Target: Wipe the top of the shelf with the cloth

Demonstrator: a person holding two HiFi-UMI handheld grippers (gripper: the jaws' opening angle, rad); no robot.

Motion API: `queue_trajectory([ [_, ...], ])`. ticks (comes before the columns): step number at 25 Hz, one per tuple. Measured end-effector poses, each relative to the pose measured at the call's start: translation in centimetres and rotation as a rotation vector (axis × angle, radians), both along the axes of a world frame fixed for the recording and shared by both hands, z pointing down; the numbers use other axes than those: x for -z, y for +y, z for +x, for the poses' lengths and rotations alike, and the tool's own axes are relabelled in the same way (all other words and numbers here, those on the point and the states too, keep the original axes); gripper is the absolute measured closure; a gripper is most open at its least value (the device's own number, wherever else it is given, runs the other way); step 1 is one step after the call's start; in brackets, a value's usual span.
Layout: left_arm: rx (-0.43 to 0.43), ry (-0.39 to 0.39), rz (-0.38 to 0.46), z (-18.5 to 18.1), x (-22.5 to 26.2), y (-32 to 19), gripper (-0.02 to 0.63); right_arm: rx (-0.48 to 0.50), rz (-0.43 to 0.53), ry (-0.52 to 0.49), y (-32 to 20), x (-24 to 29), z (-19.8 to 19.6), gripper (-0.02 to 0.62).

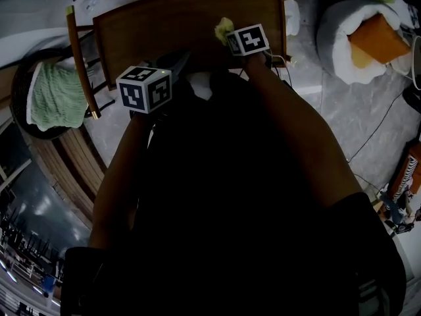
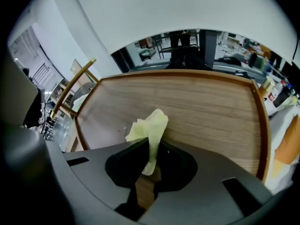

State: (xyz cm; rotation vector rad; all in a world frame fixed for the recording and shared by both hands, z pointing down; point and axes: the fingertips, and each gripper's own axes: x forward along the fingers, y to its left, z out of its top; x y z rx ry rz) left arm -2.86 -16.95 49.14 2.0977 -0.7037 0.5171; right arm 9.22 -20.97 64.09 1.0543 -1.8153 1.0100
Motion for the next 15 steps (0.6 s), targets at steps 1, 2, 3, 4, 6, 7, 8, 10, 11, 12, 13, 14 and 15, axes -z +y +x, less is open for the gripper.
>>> queue_trajectory([
  [1, -0.002, 0.002, -0.001, 0.7, -0.1, 0.1, 0.595, -0.010, -0.002, 0.007, 0.2, 0.0, 1.2, 0.546],
  [2, -0.003, 0.004, 0.000, 1.4, -0.2, 0.1, 0.595, -0.020, -0.002, 0.015, 0.2, 0.1, 2.4, 0.546],
  [3, -0.003, 0.005, 0.002, 2.1, -0.2, 0.1, 0.595, -0.030, -0.001, 0.025, 0.3, 0.2, 3.6, 0.546],
  [4, -0.002, 0.008, 0.004, 2.7, -0.3, 0.0, 0.595, -0.042, 0.001, 0.036, 0.3, 0.3, 4.8, 0.546],
  [6, -0.001, 0.016, 0.009, 3.8, -0.2, -0.1, 0.595, -0.069, 0.007, 0.073, 0.5, 0.5, 7.2, 0.546],
  [7, 0.000, 0.021, 0.011, 4.2, -0.2, -0.2, 0.595, -0.082, 0.010, 0.099, 0.6, 0.7, 8.5, 0.546],
  [8, 0.001, 0.028, 0.015, 4.6, -0.1, -0.2, 0.595, -0.095, 0.013, 0.127, 0.7, 0.9, 9.8, 0.546],
  [10, 0.002, 0.039, 0.024, 5.2, 0.2, -0.3, 0.595, -0.123, 0.011, 0.176, 1.0, 1.2, 11.9, 0.546],
  [11, 0.003, 0.043, 0.027, 5.4, 0.2, -0.3, 0.595, -0.132, 0.006, 0.197, 1.1, 1.3, 12.6, 0.548],
  [12, 0.002, 0.045, 0.028, 5.5, 0.3, -0.2, 0.595, -0.137, 0.000, 0.218, 1.2, 1.3, 13.2, 0.547],
  [13, 0.001, 0.046, 0.029, 5.5, 0.3, -0.2, 0.595, -0.144, -0.005, 0.242, 1.3, 1.4, 13.8, 0.548],
  [14, -0.001, 0.047, 0.030, 5.5, 0.4, -0.2, 0.595, -0.159, -0.009, 0.267, 1.3, 1.5, 14.5, 0.548],
  [15, 0.000, 0.048, 0.032, 5.3, 0.5, -0.3, 0.595, -0.185, -0.016, 0.289, 1.4, 1.5, 15.3, 0.548],
])
